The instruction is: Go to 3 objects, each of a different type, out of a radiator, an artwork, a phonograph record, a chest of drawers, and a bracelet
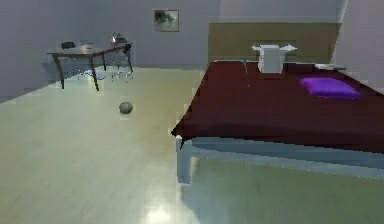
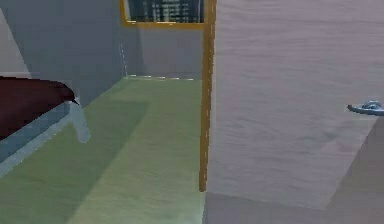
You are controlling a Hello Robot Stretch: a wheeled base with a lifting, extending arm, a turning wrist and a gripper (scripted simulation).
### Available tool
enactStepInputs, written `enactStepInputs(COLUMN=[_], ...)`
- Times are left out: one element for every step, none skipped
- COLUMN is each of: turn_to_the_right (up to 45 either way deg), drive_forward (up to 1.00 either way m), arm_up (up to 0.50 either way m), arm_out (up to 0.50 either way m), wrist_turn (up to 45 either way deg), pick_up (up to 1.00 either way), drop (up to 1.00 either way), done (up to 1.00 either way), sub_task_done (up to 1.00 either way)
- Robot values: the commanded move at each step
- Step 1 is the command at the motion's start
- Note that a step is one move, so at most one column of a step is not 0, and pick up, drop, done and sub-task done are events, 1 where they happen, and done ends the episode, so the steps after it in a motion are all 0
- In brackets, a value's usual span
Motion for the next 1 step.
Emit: enactStepInputs(turn_to_the_right=[0.0], drive_forward=[0.35], arm_up=[0.00], arm_out=[0.00], wrist_turn=[0.0], pick_up=[0.00], drop=[0.00], done=[0.00], sub_task_done=[0.00])
